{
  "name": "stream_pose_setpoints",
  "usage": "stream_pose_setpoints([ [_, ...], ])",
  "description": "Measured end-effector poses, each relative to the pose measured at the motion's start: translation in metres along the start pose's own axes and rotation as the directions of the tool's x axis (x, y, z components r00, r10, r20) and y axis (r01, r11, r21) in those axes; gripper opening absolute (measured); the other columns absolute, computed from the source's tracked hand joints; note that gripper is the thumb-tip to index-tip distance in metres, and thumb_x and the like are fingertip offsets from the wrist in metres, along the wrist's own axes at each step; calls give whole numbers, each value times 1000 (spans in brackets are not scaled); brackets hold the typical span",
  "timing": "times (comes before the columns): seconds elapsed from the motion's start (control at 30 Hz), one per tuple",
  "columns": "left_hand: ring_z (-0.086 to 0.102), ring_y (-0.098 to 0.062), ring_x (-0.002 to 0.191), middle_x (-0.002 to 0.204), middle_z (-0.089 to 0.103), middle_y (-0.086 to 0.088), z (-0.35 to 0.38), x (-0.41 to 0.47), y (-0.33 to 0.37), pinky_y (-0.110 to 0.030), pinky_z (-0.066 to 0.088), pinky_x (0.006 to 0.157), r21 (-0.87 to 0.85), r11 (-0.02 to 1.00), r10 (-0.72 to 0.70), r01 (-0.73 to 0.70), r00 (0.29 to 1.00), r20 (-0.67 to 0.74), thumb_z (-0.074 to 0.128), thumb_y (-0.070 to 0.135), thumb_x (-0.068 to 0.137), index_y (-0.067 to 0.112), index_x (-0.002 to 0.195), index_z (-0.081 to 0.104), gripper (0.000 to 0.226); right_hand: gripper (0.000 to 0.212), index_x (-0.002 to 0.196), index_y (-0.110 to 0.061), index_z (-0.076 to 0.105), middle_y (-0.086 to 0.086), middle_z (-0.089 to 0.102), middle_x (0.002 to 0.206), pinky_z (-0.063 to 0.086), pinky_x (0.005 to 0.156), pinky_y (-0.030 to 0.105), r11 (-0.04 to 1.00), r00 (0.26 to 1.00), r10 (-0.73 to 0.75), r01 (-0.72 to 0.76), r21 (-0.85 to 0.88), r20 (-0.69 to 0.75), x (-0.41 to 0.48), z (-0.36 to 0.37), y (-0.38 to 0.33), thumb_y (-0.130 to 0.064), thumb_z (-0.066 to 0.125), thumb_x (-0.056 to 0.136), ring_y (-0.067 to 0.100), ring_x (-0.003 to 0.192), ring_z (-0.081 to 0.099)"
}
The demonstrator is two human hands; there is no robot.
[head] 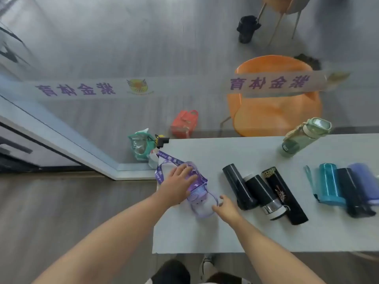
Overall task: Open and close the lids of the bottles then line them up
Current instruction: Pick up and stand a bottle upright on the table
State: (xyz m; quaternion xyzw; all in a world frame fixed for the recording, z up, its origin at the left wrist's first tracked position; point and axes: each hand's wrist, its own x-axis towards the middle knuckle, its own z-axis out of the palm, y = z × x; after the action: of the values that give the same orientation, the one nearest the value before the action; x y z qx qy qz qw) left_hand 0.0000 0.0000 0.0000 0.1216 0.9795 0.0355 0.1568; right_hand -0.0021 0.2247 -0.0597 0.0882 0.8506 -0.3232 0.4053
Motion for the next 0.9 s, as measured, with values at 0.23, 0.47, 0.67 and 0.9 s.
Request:
stream_pose_setpoints([
  [0.23,-2,-36,148,160,11,-7,29,55,-36,-56,4,120,141,961,213,-238,961,176,69,50,84,32,149,17,85,11,92,1,68,18,73,92,56,81,40,970,988,138,-122,209,-64,12,12,-2,-7,63,86,31,80,66],
  [0.47,26,-32,139,154,26,-5,31,45,-41,-50,21,117,17,985,169,-172,979,111,71,50,82,32,150,10,93,15,93,2,66,11,76,80,63,81,43,976,972,119,-76,205,-205,-7,-34,-44,-8,60,84,22,80,75],
  [0.67,36,-29,134,151,32,2,30,28,-41,-43,35,109,-307,951,82,-43,990,114,65,50,84,39,150,6,89,17,68,-16,46,2,53,70,34,54,30,963,964,-92,23,-268,-248,-34,-77,-123,-16,56,82,27,73,47],
  [0.9,36,-23,137,156,28,3,26,12,-54,-42,40,107,-601,788,-68,134,989,131,75,48,79,35,152,6,101,26,109,-9,63,13,66,111,50,78,35,734,969,-241,145,-664,-54,-34,-56,-195,-26,52,93,33,98,63],
])
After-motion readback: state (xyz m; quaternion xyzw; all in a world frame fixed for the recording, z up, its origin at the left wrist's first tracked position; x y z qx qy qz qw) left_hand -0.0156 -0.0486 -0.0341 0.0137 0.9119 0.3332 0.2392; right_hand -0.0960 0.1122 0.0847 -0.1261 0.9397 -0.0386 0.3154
